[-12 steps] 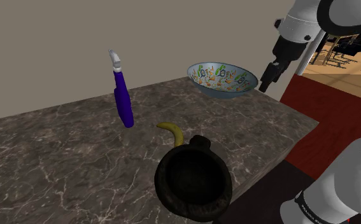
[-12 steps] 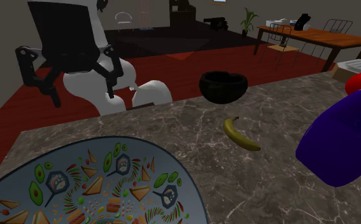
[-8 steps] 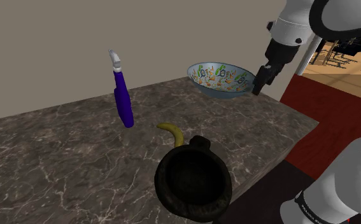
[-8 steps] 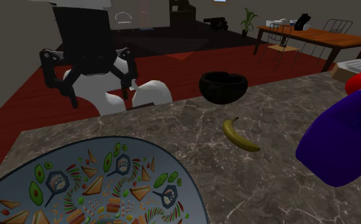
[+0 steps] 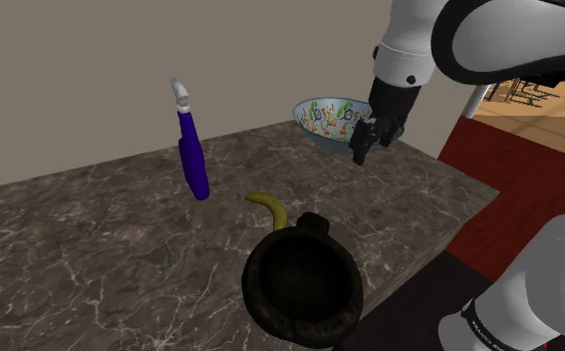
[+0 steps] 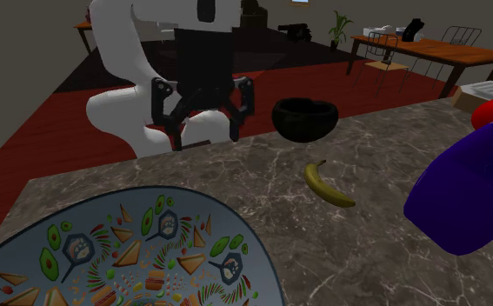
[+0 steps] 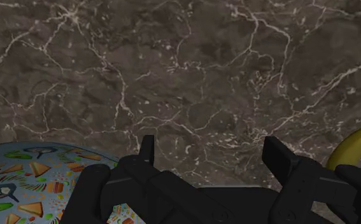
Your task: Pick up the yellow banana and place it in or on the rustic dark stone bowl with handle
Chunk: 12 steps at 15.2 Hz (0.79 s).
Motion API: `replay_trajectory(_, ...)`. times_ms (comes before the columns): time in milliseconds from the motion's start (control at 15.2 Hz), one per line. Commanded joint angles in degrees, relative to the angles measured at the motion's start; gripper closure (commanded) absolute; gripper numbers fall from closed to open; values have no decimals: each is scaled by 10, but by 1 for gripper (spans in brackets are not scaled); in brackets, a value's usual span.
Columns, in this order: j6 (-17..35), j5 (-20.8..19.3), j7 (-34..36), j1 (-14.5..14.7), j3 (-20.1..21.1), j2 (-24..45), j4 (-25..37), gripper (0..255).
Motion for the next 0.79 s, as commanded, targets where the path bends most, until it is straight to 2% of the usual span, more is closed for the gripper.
replay_trajectory(0, 10, 7, 35, 3, 27, 29, 15, 0)
replay_trajectory(396, 29, 8, 140, 2, 106, 133, 84, 0)
replay_trajectory(726, 35, -19, 235, -1, 168, 238, 163, 0)
